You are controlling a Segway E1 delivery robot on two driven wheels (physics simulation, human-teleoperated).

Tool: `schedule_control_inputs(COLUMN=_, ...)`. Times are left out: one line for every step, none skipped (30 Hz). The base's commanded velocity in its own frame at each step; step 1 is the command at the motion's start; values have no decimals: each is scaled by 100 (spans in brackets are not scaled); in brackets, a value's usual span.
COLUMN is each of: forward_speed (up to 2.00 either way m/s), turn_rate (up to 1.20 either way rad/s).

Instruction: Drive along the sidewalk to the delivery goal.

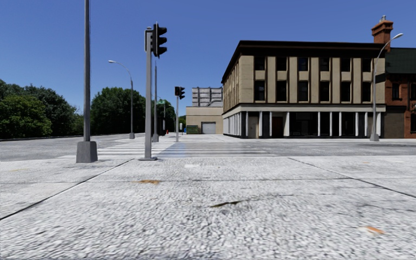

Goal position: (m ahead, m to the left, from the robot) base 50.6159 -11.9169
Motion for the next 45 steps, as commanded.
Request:
schedule_control_inputs(forward_speed=200, turn_rate=0)
schedule_control_inputs(forward_speed=200, turn_rate=0)
schedule_control_inputs(forward_speed=200, turn_rate=0)
schedule_control_inputs(forward_speed=200, turn_rate=0)
schedule_control_inputs(forward_speed=200, turn_rate=0)
schedule_control_inputs(forward_speed=200, turn_rate=0)
schedule_control_inputs(forward_speed=200, turn_rate=0)
schedule_control_inputs(forward_speed=200, turn_rate=0)
schedule_control_inputs(forward_speed=200, turn_rate=0)
schedule_control_inputs(forward_speed=200, turn_rate=0)
schedule_control_inputs(forward_speed=200, turn_rate=0)
schedule_control_inputs(forward_speed=200, turn_rate=0)
schedule_control_inputs(forward_speed=200, turn_rate=0)
schedule_control_inputs(forward_speed=200, turn_rate=0)
schedule_control_inputs(forward_speed=200, turn_rate=0)
schedule_control_inputs(forward_speed=200, turn_rate=0)
schedule_control_inputs(forward_speed=200, turn_rate=0)
schedule_control_inputs(forward_speed=200, turn_rate=0)
schedule_control_inputs(forward_speed=200, turn_rate=0)
schedule_control_inputs(forward_speed=200, turn_rate=0)
schedule_control_inputs(forward_speed=200, turn_rate=0)
schedule_control_inputs(forward_speed=200, turn_rate=0)
schedule_control_inputs(forward_speed=200, turn_rate=0)
schedule_control_inputs(forward_speed=200, turn_rate=0)
schedule_control_inputs(forward_speed=200, turn_rate=0)
schedule_control_inputs(forward_speed=200, turn_rate=0)
schedule_control_inputs(forward_speed=200, turn_rate=0)
schedule_control_inputs(forward_speed=200, turn_rate=0)
schedule_control_inputs(forward_speed=200, turn_rate=0)
schedule_control_inputs(forward_speed=200, turn_rate=0)
schedule_control_inputs(forward_speed=200, turn_rate=0)
schedule_control_inputs(forward_speed=200, turn_rate=0)
schedule_control_inputs(forward_speed=200, turn_rate=0)
schedule_control_inputs(forward_speed=200, turn_rate=0)
schedule_control_inputs(forward_speed=200, turn_rate=0)
schedule_control_inputs(forward_speed=200, turn_rate=0)
schedule_control_inputs(forward_speed=200, turn_rate=0)
schedule_control_inputs(forward_speed=200, turn_rate=0)
schedule_control_inputs(forward_speed=200, turn_rate=0)
schedule_control_inputs(forward_speed=200, turn_rate=0)
schedule_control_inputs(forward_speed=200, turn_rate=0)
schedule_control_inputs(forward_speed=200, turn_rate=0)
schedule_control_inputs(forward_speed=200, turn_rate=0)
schedule_control_inputs(forward_speed=200, turn_rate=0)
schedule_control_inputs(forward_speed=200, turn_rate=0)
